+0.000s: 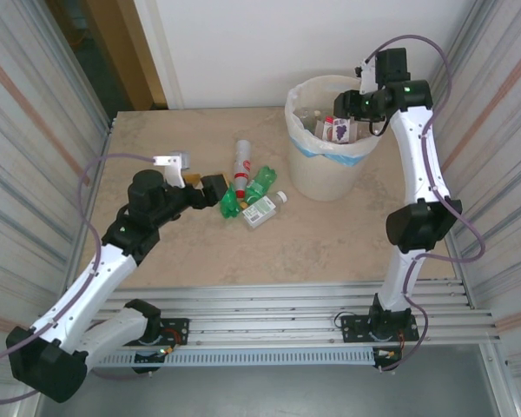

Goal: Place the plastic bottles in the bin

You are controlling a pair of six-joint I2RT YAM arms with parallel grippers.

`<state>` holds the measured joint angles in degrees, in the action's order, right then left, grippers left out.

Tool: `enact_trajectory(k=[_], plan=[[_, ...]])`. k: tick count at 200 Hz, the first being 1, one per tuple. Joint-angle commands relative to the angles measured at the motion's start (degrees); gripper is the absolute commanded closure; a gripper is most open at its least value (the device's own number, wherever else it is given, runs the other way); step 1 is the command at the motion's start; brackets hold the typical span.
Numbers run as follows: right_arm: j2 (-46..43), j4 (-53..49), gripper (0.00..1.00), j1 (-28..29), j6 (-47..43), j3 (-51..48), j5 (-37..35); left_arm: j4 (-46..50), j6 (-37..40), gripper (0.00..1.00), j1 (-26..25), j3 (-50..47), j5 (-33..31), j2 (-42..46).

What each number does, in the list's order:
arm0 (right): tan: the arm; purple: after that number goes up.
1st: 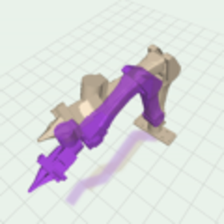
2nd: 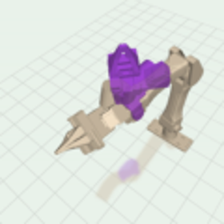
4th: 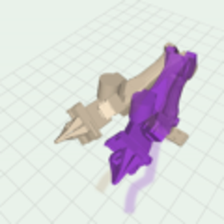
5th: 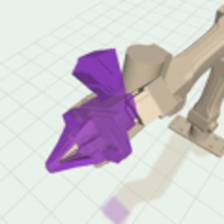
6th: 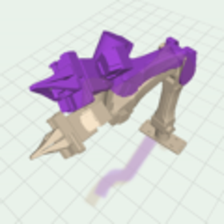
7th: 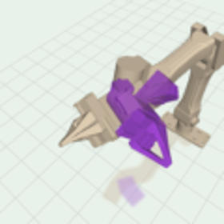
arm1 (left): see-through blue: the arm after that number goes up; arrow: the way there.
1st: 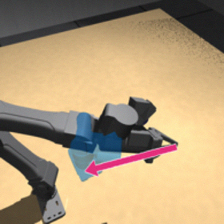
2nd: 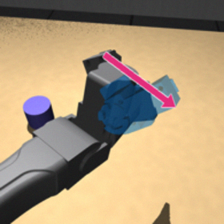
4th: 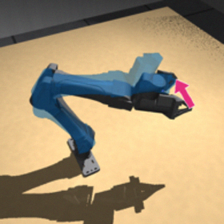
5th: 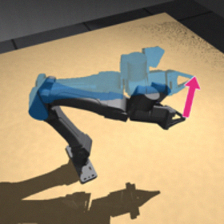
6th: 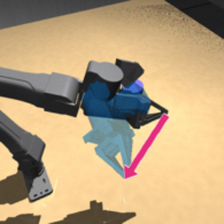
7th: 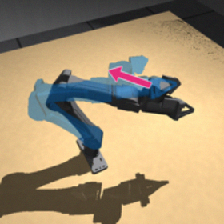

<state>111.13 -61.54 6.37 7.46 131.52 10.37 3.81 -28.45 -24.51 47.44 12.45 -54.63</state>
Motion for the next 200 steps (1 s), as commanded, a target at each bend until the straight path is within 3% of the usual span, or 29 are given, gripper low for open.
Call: enact_trajectory(k=[1,35,66,142,187,200], plan=[[-5.02,2.56,0.41,1.61,0.74,-1.80,-6.88,1.67,1.35,0.01,-0.45,0.85,-1.97,-1.13],[-8.10,4.21,0.51,3.32,0.80,-5.13,-8.33,3.03,1.37,0.01,-0.45,1.62,-3.54,-3.87],[-12.04,6.53,0.49,5.45,0.88,-9.84,-10.31,5.91,1.04,0.01,-0.54,3.41,-6.66,-8.22],[-26.15,14.14,0.24,7.93,3.15,-26.11,-13.07,12.00,-0.41,0.07,-1.65,11.33,-15.25,-28.08],[-32.74,17.33,0.01,8.48,5.08,-32.52,-14.49,15.78,-0.09,0.11,-1.65,17.89,-17.91,-38.92],[-34.11,18.09,0.02,8.57,5.49,-33.79,-14.63,16.35,-0.21,0.13,-1.65,19.24,-17.81,-41.27]])
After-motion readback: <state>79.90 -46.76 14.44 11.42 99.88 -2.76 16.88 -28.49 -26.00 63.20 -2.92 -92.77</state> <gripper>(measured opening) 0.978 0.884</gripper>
